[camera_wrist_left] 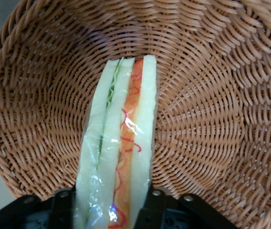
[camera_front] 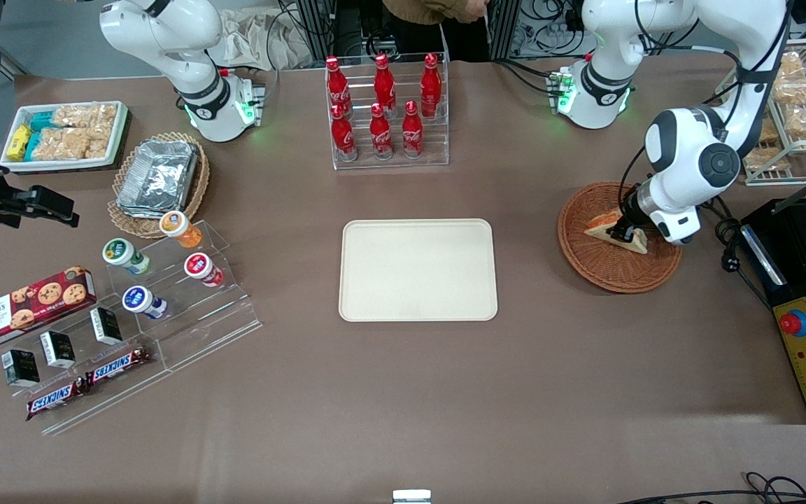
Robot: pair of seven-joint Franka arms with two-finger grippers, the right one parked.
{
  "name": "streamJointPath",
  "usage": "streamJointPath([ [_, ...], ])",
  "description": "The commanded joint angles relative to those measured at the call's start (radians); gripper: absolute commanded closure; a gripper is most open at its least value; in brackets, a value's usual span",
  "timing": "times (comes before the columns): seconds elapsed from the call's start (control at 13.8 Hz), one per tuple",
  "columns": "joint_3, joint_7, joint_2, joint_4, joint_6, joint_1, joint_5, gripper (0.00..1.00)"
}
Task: Place sandwich from basket to tray
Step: 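Close the left gripper on the sandwich's crust edge, then lift the sandwich up out of the basket with the left gripper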
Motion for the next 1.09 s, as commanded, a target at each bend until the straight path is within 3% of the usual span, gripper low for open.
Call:
streamJointPath([
  [0.0, -0.003, -0.042, -0.036, -0.003, -0.012, 0.002, 0.022, 0.69],
  [0.51, -0.006, -0.029, -0.159, 0.13, -0.289, -0.003, 0.033, 0.67],
  [1.02, -0.017, 0.026, -0.173, 0.422, -0.57, -0.012, 0.047, 0.67],
])
